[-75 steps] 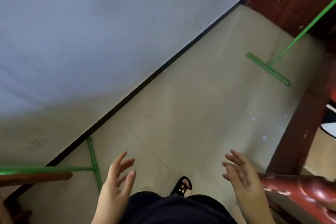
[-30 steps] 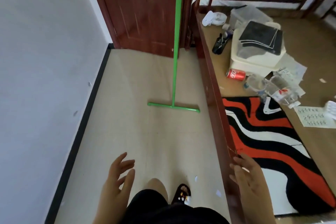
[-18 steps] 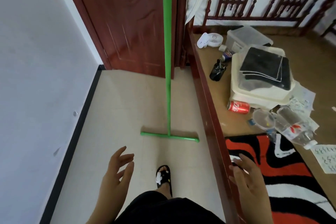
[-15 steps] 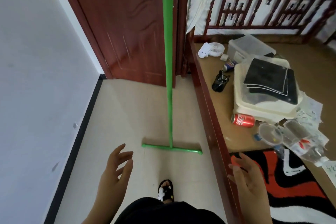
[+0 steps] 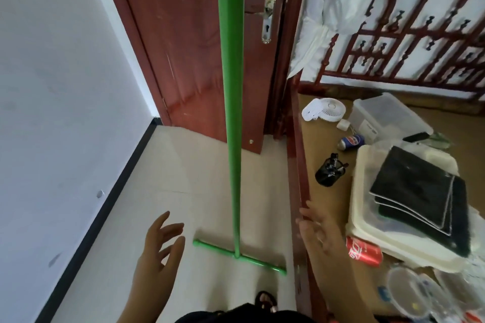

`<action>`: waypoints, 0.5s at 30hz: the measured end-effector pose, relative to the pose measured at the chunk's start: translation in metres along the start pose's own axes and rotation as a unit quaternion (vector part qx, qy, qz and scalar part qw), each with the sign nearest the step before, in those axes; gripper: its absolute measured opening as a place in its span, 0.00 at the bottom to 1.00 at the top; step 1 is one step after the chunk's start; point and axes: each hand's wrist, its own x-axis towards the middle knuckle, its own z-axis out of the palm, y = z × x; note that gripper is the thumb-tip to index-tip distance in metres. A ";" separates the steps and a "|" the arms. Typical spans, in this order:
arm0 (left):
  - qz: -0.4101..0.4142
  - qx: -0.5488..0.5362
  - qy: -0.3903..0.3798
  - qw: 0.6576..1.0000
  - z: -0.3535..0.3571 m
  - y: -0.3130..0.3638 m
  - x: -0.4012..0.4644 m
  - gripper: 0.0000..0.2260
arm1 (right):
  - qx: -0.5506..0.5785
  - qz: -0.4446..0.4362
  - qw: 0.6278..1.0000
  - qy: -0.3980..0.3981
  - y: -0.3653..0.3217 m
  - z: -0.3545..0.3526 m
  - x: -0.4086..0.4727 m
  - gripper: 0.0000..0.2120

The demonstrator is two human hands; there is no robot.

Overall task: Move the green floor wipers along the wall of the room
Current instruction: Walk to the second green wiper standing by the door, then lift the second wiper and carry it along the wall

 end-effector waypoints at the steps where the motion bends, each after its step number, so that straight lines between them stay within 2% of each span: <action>1: 0.000 -0.009 0.012 1.000 0.009 0.006 0.009 0.20 | -0.001 -0.014 1.000 -0.022 -0.010 -0.001 0.016 0.14; 4: -0.003 -0.006 0.021 1.000 0.032 0.027 0.033 0.20 | -0.003 -0.073 0.993 -0.090 -0.042 0.003 0.060 0.15; 7: 0.002 0.039 -0.025 0.999 0.051 0.044 0.058 0.20 | -0.017 -0.120 0.975 -0.187 -0.072 0.018 0.094 0.17; 10: 0.010 0.101 -0.071 0.992 0.069 0.051 0.082 0.24 | -0.067 -0.158 0.943 -0.285 -0.091 0.038 0.120 0.21; 15: -0.004 0.099 -0.076 0.992 0.092 0.062 0.102 0.15 | -0.087 -0.190 0.910 -0.357 -0.103 0.056 0.144 0.17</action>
